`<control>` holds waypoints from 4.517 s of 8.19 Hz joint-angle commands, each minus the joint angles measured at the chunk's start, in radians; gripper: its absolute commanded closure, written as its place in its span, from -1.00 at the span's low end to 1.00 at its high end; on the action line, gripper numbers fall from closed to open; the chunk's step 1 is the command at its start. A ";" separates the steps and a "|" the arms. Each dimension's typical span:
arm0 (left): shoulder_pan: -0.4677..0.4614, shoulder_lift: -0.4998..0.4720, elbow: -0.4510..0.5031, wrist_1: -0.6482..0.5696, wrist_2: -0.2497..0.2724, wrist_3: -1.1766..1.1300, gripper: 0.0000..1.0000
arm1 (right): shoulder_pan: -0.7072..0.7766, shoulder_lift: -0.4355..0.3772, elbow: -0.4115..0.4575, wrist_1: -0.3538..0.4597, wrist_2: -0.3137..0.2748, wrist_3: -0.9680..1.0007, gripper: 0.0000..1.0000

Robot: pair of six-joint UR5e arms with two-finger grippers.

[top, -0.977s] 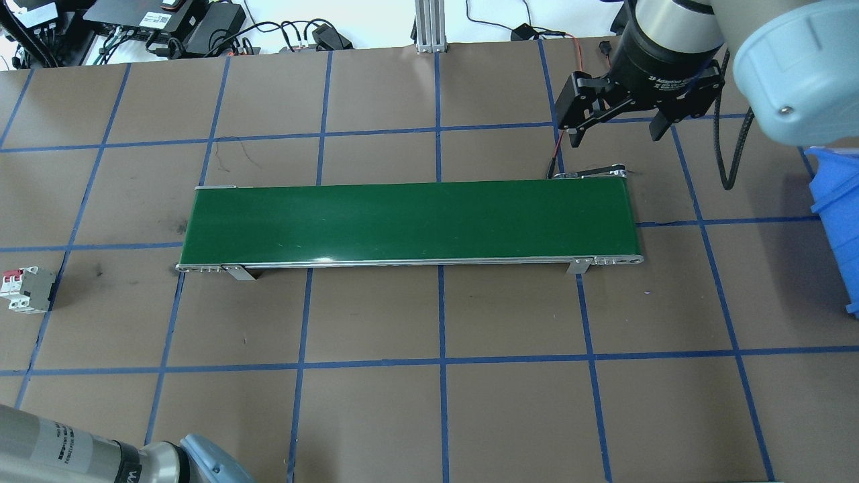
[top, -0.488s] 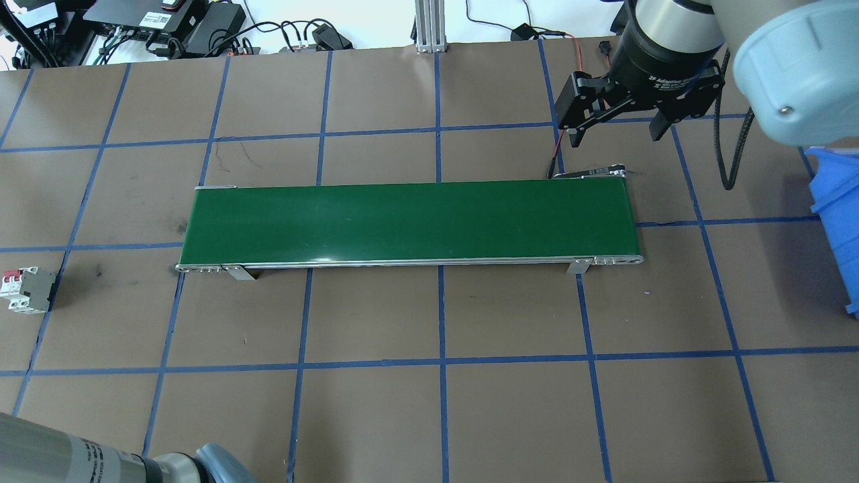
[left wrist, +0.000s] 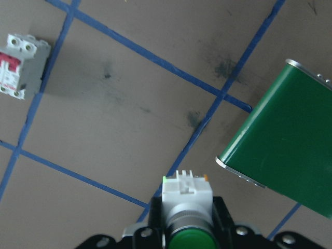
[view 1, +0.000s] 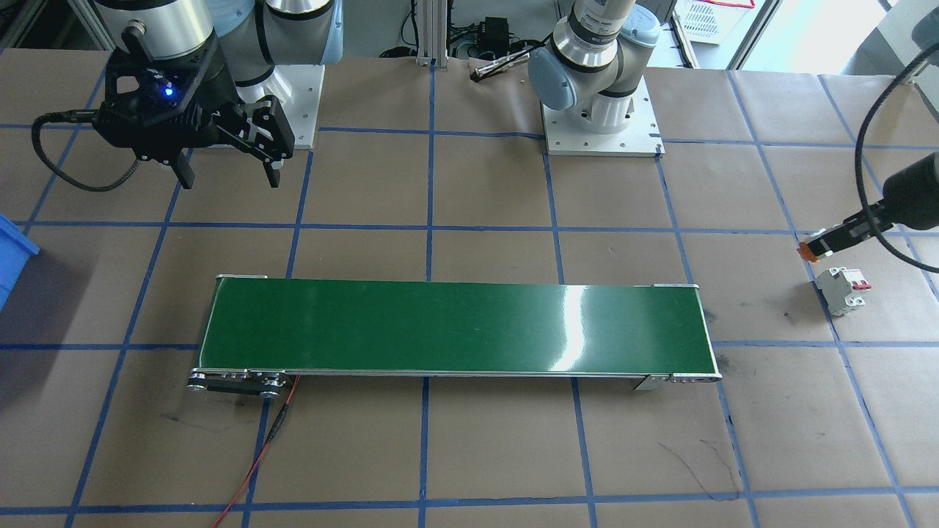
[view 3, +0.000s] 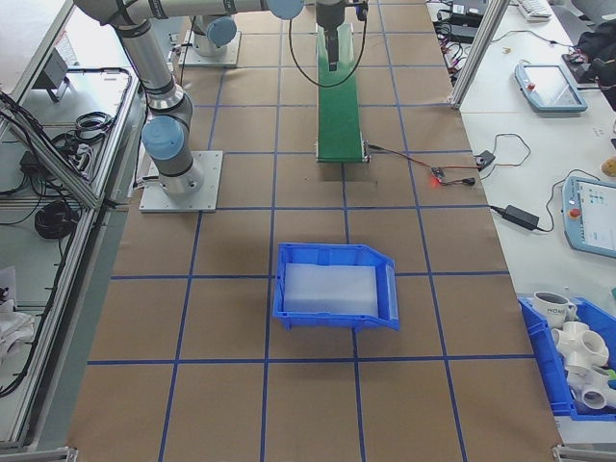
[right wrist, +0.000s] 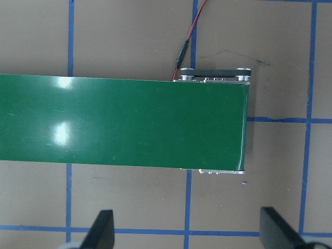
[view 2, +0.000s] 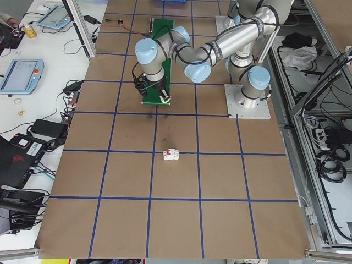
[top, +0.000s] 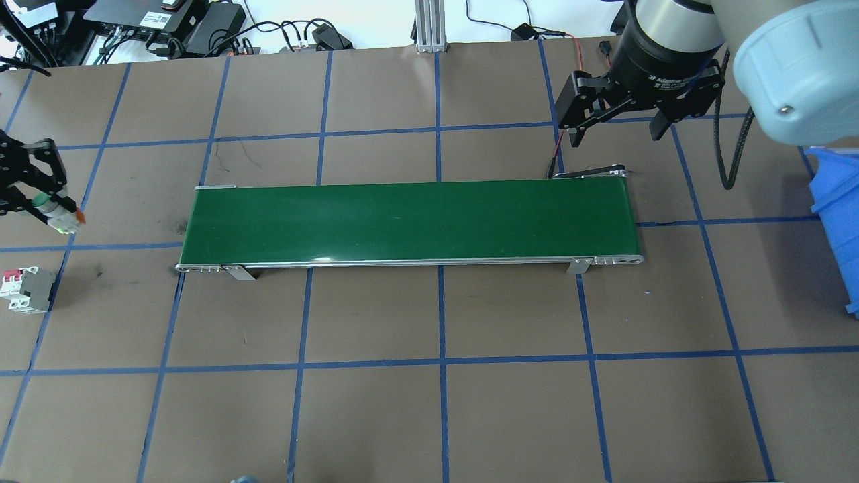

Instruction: Move button from left to right

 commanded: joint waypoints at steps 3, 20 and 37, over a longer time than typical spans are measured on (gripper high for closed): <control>-0.231 0.047 -0.091 0.077 -0.039 -0.665 1.00 | -0.001 0.000 0.000 0.000 0.000 0.000 -1.00; -0.350 -0.069 -0.281 0.547 -0.060 -1.286 1.00 | -0.001 0.000 0.000 0.002 0.000 0.000 -1.00; -0.365 0.043 -0.281 0.536 0.114 -0.656 -0.92 | -0.006 0.059 0.096 -0.079 0.031 -0.021 -1.00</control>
